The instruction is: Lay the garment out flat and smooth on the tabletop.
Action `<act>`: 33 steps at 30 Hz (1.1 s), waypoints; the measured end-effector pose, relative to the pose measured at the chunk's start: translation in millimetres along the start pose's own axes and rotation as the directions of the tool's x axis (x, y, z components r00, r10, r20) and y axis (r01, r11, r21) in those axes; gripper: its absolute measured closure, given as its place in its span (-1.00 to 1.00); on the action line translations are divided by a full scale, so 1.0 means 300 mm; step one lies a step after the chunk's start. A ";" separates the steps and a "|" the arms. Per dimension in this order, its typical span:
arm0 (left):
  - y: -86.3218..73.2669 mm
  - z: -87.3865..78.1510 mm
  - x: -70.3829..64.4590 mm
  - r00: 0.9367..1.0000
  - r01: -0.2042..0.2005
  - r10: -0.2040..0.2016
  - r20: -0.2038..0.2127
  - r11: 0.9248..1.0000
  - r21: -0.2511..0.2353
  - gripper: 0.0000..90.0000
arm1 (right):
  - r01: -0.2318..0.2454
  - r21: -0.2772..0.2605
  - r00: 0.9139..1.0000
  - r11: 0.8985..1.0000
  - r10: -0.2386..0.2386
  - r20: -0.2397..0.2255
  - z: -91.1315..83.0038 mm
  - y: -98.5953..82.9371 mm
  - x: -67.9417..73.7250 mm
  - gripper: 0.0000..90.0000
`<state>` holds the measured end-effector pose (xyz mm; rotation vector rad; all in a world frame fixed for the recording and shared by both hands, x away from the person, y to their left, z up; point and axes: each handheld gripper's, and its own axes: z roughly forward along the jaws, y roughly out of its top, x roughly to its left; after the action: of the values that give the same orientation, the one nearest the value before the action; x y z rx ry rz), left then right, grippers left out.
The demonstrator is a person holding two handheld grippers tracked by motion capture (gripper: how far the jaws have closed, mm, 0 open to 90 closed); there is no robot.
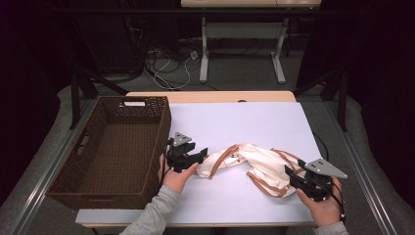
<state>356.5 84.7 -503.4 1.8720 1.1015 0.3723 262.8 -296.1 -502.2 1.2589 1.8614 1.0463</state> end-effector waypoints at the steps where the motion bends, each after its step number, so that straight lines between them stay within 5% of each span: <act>1: 0.003 -0.003 0.001 1.000 -0.007 0.007 -0.003 1.000 0.001 -0.06 | 0.016 -0.013 1.000 1.000 -0.016 -0.008 -0.001 0.010 0.016 0.03; 6: 0.013 -0.015 -0.002 0.999 -0.031 0.030 -0.018 0.999 -0.020 -0.15 | 0.095 -0.026 0.992 0.995 -0.097 -0.084 0.021 0.046 0.096 0.03; 12: 0.023 -0.024 -0.003 0.997 -0.066 0.065 -0.028 0.997 -0.039 -0.21 | 0.159 -0.007 0.968 0.987 -0.157 -0.198 0.109 0.058 0.205 0.13; 17: 0.028 -0.025 0.004 0.998 -0.063 0.063 -0.019 0.998 -0.031 -0.23 | 0.198 -0.009 0.932 0.980 -0.191 -0.309 0.174 0.079 0.289 0.23; 19: 0.027 -0.026 0.007 1.000 -0.030 0.030 -0.002 0.999 -0.022 -0.23 | 0.208 0.005 0.908 0.978 -0.191 -0.373 0.205 0.086 0.315 0.24; 23: 0.027 -0.029 0.012 1.000 -0.024 0.024 -0.011 0.999 -0.021 -0.23 | 0.218 0.005 0.882 0.976 -0.195 -0.429 0.252 0.089 0.366 0.30; 33: 0.031 -0.036 0.021 1.000 -0.011 0.011 -0.013 0.999 -0.047 -0.45 | 0.304 0.027 0.843 0.952 -0.256 -0.473 0.342 0.068 0.486 0.54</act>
<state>358.1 94.0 -490.8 1.8371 1.0824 0.4133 310.6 -128.0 -543.8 0.7864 2.4034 1.1720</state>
